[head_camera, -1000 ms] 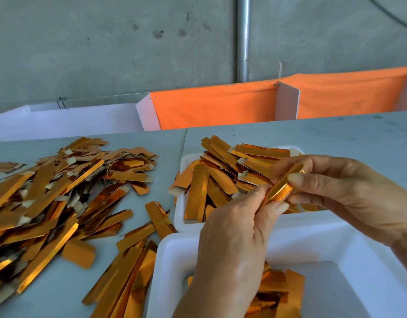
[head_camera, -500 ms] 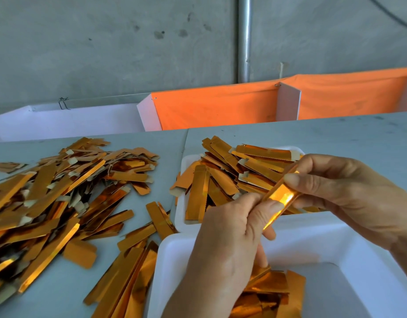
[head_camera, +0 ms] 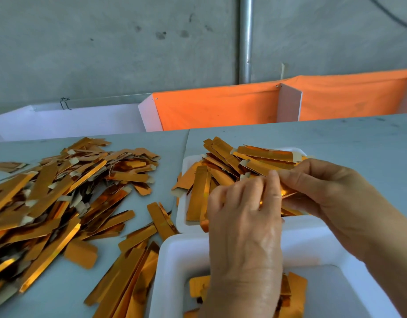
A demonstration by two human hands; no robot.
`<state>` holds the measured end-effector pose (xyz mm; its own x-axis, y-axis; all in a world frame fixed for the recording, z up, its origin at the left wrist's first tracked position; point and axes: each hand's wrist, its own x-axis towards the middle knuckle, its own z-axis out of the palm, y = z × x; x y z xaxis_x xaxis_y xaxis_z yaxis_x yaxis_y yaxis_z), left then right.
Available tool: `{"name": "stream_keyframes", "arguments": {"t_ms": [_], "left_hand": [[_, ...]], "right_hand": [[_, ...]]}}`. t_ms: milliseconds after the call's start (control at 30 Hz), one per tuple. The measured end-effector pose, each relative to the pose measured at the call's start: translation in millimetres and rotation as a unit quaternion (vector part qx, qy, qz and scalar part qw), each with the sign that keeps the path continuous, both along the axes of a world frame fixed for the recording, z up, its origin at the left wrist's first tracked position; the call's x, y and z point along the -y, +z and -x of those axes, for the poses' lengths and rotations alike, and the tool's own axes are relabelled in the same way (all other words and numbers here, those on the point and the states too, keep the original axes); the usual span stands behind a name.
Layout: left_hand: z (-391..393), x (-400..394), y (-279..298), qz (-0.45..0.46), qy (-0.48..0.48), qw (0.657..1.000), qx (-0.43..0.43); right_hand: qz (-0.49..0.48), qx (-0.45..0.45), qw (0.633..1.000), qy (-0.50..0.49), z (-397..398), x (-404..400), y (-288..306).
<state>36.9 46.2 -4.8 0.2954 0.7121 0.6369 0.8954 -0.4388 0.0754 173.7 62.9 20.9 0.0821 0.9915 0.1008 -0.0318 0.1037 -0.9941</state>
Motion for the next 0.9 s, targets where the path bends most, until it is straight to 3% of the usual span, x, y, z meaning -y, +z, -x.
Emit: {"name": "stream_keyframes", "arguments": {"t_ms": [333, 500, 700, 900], "left_hand": [[8, -2, 1, 0.04, -0.048, 0.996, 0.067], [9, 4, 8, 0.138, -0.097, 0.979, 0.117], [12, 4, 4, 0.147, -0.143, 0.962, 0.179], [11, 3, 0, 0.148, -0.166, 0.958, 0.182]], "right_hand": [[0.027, -0.001, 0.995, 0.093, -10, 1, 5], [0.034, 0.014, 0.994, 0.104, -23, -1, 8], [0.044, 0.038, 0.988, 0.146, -30, -3, 10], [0.047, 0.033, 0.987, 0.148, -33, -4, 9]]}}
